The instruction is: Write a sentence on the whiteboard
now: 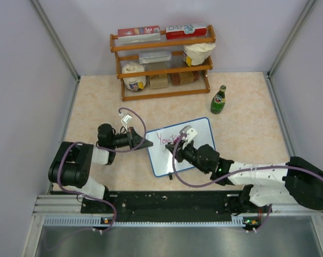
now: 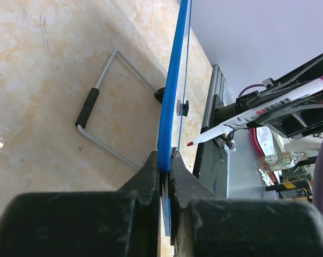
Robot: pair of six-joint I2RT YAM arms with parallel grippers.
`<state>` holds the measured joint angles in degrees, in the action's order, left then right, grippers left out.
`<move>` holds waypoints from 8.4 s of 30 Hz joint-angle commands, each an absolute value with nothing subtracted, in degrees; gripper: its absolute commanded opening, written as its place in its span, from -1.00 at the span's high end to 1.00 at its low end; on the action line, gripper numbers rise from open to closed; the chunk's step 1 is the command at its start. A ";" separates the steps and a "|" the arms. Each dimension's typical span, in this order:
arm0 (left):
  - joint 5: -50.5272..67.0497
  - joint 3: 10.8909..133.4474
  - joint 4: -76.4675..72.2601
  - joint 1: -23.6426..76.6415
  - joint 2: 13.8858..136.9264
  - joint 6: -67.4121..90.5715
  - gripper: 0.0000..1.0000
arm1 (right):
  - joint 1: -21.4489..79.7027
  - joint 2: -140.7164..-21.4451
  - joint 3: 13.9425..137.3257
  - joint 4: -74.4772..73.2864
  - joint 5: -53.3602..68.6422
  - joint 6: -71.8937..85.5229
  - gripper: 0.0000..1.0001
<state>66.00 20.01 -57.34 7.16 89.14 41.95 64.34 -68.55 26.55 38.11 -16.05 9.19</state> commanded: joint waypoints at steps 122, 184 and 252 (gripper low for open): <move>62.75 19.69 -63.63 5.80 92.20 40.52 1.00 | 65.13 -74.27 30.15 33.23 -18.02 15.65 1.00; 62.84 19.78 -64.07 5.80 92.46 40.87 1.00 | 65.04 -75.77 37.09 29.27 -22.15 15.73 1.00; 63.02 19.69 -64.69 5.80 92.55 41.05 1.00 | 64.34 -71.28 33.22 25.75 -22.50 19.51 1.00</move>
